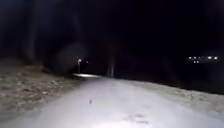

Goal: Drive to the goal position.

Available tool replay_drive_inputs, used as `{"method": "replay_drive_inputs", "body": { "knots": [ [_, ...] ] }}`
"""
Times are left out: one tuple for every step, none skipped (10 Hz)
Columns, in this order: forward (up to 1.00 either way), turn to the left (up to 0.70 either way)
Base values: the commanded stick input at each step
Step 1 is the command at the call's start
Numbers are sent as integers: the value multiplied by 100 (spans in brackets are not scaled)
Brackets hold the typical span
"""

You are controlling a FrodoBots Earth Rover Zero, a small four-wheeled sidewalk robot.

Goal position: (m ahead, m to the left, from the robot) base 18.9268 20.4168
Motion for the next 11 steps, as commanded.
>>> {"method": "replay_drive_inputs", "body": {
  "knots": [
    [70,0],
    [70,0],
    [70,2],
    [70,13],
    [70,14],
    [70,14],
    [70,14],
    [70,14],
    [70,14],
    [70,14],
    [70,14]
  ]
}}
